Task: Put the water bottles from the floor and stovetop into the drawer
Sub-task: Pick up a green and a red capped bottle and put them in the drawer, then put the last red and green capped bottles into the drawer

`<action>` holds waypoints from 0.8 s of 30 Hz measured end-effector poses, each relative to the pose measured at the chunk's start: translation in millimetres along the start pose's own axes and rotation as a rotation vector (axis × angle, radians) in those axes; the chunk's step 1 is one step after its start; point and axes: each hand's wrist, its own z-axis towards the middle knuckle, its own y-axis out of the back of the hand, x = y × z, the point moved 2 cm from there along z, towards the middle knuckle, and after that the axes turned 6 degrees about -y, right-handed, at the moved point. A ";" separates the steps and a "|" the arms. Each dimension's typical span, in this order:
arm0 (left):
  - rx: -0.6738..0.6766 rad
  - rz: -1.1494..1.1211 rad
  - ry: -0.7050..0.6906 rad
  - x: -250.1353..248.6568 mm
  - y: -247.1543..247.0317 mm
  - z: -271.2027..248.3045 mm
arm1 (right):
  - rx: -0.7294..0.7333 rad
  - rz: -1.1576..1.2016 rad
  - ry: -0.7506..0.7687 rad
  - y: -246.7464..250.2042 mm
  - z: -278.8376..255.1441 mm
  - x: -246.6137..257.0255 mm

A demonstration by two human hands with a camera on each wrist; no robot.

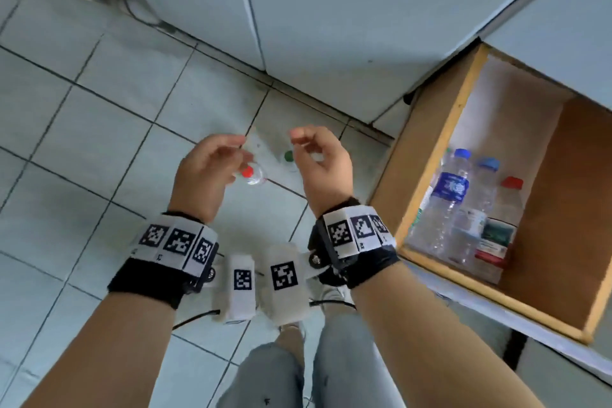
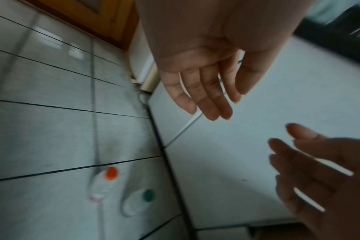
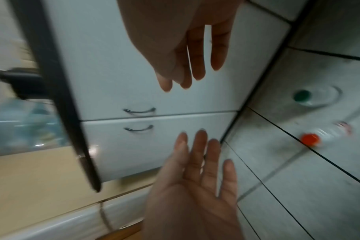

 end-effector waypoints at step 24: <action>0.107 0.192 0.225 333.4 -32.2 194.5 | 0.014 -0.374 -0.429 -93.9 199.9 -308.0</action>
